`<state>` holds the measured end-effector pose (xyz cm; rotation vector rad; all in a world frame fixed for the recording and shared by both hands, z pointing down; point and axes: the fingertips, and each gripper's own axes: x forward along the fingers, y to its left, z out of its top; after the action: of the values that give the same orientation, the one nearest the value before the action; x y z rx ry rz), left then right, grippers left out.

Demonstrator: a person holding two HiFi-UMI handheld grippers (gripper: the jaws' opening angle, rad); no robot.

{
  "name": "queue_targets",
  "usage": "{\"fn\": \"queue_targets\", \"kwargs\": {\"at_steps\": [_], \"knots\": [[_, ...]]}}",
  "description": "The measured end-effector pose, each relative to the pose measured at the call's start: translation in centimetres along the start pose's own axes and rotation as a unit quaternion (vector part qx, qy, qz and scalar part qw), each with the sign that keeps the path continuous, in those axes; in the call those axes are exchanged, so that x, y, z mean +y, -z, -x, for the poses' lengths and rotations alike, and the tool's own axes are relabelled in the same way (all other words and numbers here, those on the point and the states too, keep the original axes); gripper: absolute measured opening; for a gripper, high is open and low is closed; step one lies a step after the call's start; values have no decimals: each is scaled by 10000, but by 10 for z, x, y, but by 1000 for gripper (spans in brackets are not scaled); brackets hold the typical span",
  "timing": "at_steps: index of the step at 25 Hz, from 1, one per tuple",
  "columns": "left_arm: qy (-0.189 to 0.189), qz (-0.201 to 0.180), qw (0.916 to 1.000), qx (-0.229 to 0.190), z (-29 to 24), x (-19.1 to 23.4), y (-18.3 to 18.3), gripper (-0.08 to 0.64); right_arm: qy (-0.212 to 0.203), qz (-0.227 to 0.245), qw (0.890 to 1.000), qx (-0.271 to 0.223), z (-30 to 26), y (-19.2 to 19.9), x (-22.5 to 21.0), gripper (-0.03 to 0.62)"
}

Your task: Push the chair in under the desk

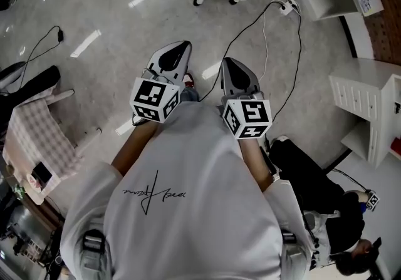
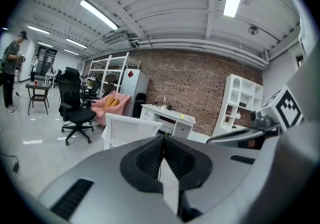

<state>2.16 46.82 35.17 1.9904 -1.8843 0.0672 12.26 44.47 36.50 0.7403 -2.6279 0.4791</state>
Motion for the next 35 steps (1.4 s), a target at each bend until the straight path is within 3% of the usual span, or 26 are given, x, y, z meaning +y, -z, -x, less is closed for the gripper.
{"fn": "queue_targets", "kwargs": {"at_steps": [10, 18, 35], "knots": [[404, 13, 9991, -147, -2, 30, -15, 3, 109, 0, 9999, 23, -30, -10, 16, 26], [446, 62, 9989, -132, -7, 42, -13, 3, 82, 59, 9999, 108, -48, -16, 16, 26], [432, -196, 9989, 0, -111, 70, -62, 3, -92, -114, 9997, -204, -127, -85, -56, 26]]}}
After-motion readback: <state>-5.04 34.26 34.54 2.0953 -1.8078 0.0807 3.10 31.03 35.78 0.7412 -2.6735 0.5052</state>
